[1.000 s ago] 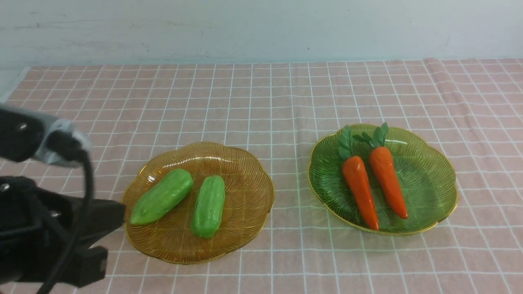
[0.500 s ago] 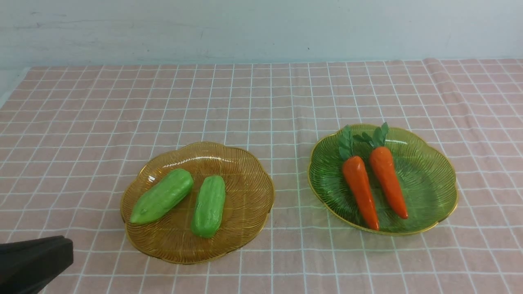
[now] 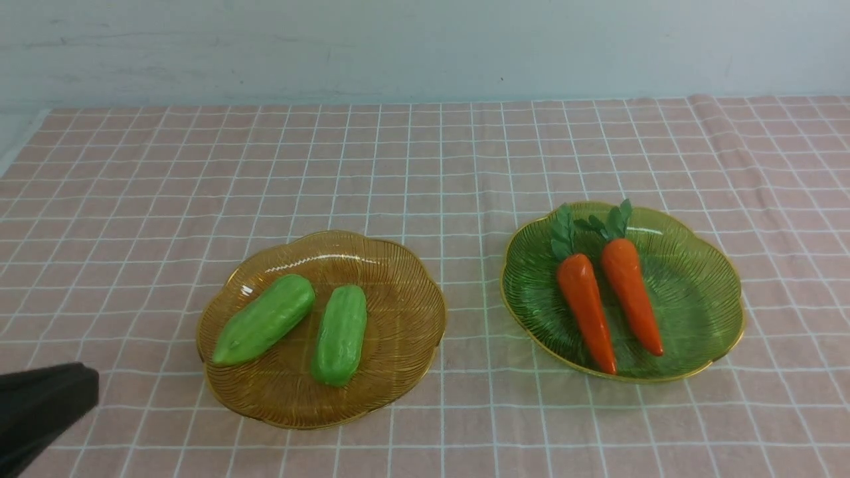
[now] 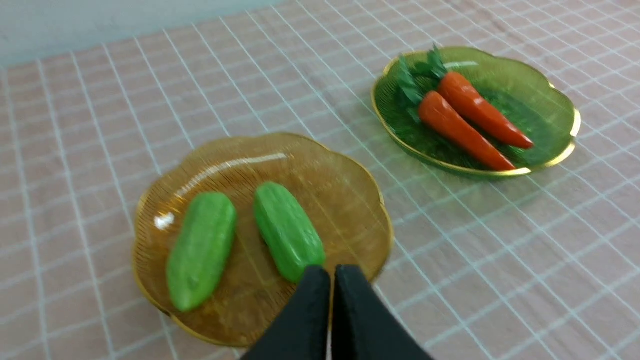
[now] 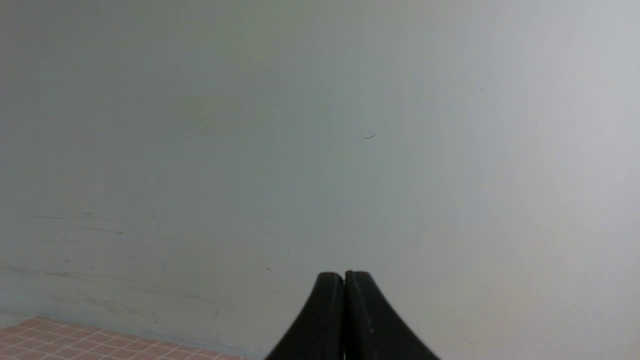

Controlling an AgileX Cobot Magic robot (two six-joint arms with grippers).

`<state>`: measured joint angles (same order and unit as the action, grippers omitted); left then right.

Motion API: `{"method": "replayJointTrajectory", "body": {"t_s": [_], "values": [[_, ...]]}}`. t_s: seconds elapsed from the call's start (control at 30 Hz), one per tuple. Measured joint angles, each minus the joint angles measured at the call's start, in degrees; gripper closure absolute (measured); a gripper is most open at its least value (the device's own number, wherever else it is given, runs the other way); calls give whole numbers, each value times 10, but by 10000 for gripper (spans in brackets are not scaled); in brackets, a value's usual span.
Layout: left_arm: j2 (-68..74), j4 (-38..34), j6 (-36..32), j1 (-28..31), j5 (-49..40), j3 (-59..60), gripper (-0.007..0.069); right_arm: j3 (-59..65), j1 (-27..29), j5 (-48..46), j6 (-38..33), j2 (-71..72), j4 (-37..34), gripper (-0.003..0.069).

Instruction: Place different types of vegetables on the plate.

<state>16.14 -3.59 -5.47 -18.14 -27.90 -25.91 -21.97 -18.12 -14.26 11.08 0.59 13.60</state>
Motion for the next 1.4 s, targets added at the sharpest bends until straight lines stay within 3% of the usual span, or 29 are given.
{"method": "replayJointTrajectory", "body": {"t_s": [0.23, 0.47, 1.4], "values": [[-86, 0, -7, 92, 70, 143, 628, 0, 0, -3, 0, 0, 0, 674], [-145, 0, -10, 139, 77, 242, 628, 0, 0, -3, 0, 0, 0, 674], [-168, 0, -36, 141, 61, 275, 628, 0, 0, -3, 0, 0, 0, 674]]}}
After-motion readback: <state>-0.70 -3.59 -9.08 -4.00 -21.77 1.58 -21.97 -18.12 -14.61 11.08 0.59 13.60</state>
